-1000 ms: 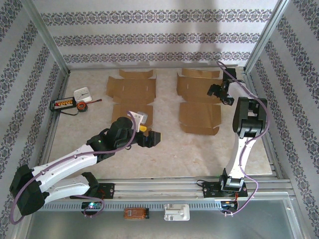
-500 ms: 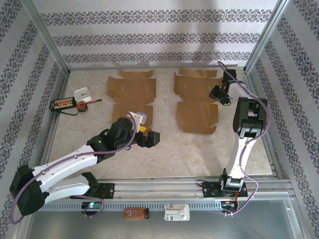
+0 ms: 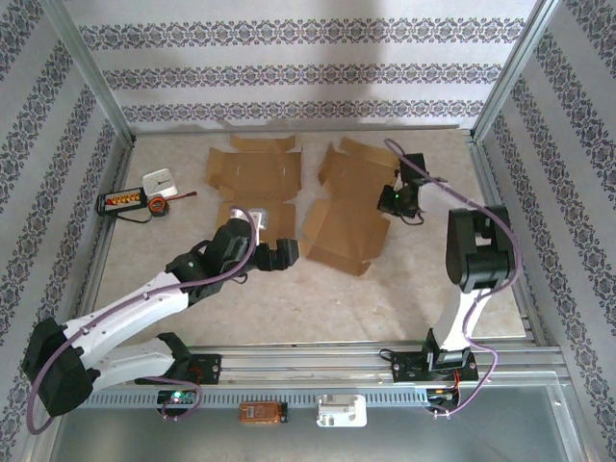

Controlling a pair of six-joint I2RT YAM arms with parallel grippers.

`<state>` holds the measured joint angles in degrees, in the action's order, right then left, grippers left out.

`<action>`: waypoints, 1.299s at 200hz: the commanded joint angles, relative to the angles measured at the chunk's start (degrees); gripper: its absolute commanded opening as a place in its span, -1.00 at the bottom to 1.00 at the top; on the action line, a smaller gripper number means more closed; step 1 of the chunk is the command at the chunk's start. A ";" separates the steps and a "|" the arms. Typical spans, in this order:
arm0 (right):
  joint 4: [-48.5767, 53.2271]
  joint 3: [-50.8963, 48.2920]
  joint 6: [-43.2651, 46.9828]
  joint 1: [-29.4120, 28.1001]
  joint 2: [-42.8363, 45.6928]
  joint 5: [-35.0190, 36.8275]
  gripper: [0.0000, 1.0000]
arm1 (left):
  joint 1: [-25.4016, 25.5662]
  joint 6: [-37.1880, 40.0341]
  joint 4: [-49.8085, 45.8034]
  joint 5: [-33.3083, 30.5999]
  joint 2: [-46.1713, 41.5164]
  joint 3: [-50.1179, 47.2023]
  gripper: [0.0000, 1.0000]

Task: Fold the paper box

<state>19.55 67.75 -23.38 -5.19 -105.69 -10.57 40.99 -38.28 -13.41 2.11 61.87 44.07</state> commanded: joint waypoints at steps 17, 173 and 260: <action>-5.58 -13.32 2.65 -5.15 11.20 4.90 -1.00 | -5.42 1.95 -6.87 -0.97 7.40 9.03 0.99; -6.40 -28.81 1.76 -11.33 28.56 9.27 -1.00 | -9.92 12.25 -17.17 -0.53 60.82 51.50 0.52; -3.25 -25.12 3.14 -11.57 33.08 6.63 -0.30 | -11.61 19.81 -13.01 4.39 62.11 52.77 -1.00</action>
<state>14.33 39.64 -21.23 -16.03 -76.77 -2.85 30.61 -23.53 -27.59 5.37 125.27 96.25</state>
